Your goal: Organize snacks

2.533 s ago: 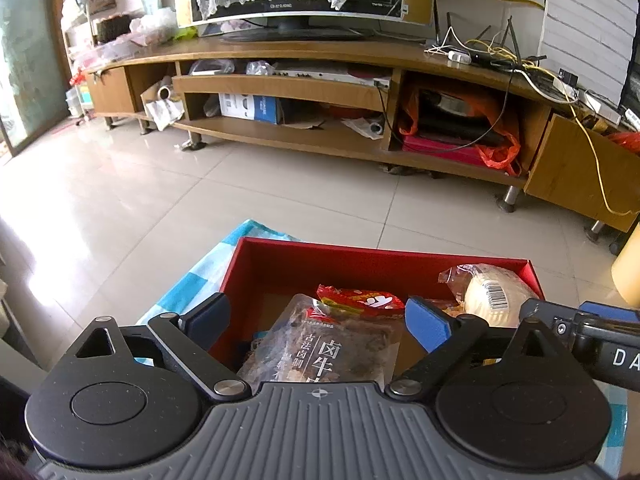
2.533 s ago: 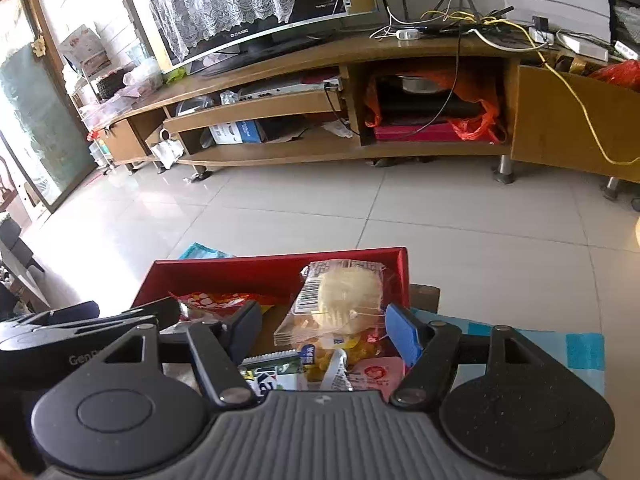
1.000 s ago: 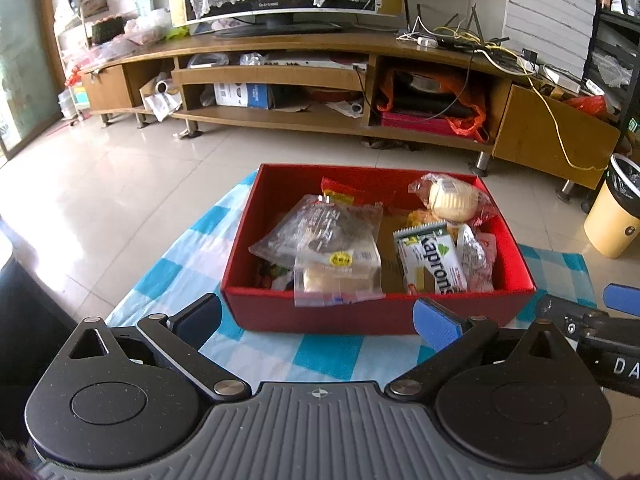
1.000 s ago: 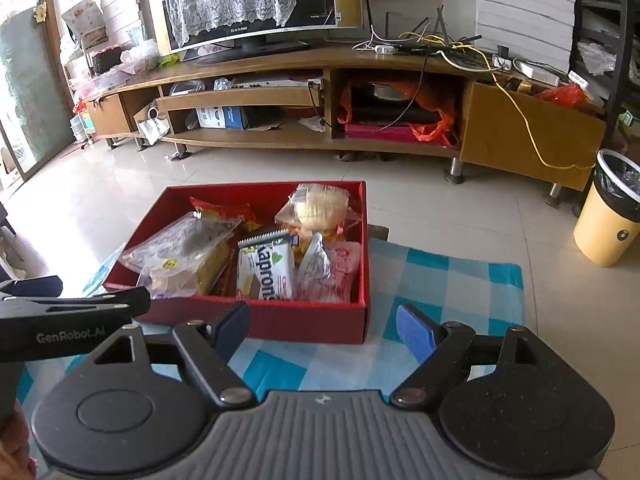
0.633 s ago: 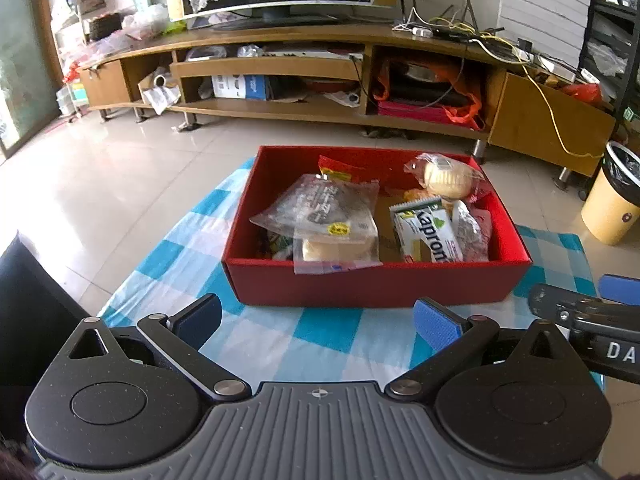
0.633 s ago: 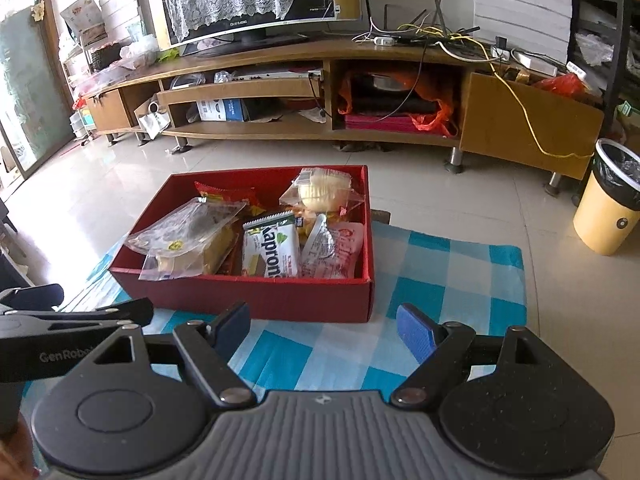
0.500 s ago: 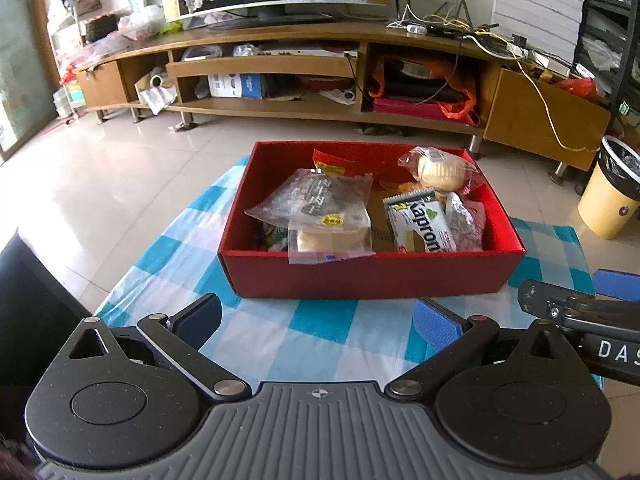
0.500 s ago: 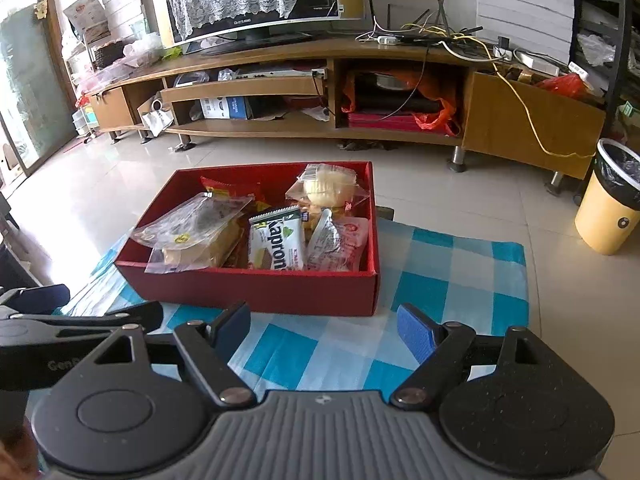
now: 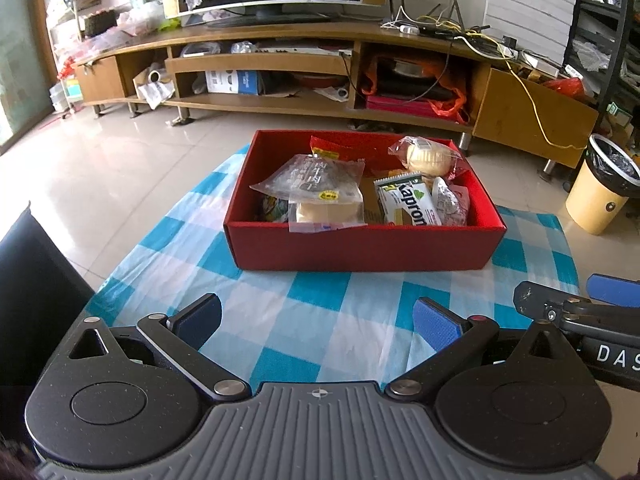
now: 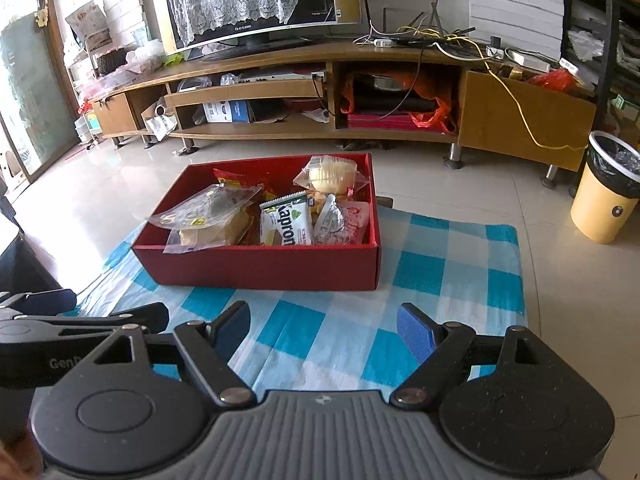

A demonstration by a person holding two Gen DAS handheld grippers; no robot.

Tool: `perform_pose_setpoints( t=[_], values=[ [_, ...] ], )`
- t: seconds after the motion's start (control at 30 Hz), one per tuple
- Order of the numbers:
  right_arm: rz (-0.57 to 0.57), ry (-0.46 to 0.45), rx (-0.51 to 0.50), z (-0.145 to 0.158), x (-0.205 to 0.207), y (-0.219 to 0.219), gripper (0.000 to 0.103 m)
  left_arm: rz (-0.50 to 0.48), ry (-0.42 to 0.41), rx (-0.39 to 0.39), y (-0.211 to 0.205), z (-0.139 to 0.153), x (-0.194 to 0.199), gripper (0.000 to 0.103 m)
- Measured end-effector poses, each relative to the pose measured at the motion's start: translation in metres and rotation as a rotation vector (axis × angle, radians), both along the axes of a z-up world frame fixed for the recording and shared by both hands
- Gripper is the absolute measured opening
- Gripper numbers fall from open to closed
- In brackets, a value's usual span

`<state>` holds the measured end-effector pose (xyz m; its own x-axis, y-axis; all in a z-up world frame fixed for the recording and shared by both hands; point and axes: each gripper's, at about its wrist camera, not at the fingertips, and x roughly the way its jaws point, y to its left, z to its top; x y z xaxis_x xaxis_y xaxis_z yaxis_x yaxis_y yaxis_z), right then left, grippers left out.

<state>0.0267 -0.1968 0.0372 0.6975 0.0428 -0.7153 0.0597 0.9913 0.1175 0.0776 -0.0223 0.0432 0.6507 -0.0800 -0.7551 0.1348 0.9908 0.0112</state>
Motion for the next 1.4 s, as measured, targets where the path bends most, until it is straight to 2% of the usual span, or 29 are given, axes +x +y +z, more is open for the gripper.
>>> perform_pose_setpoints(
  t=[0.47, 1.4],
  values=[
    [-0.002, -0.007, 0.005, 0.0, -0.03, 0.009, 0.081, -0.003, -0.004, -0.019, 0.011, 0.005, -0.022, 0.103],
    [0.0, 0.001, 0.009, -0.002, -0.033, 0.009, 0.081, -0.011, -0.03, -0.019, 0.013, 0.007, -0.03, 0.103]
  ],
)
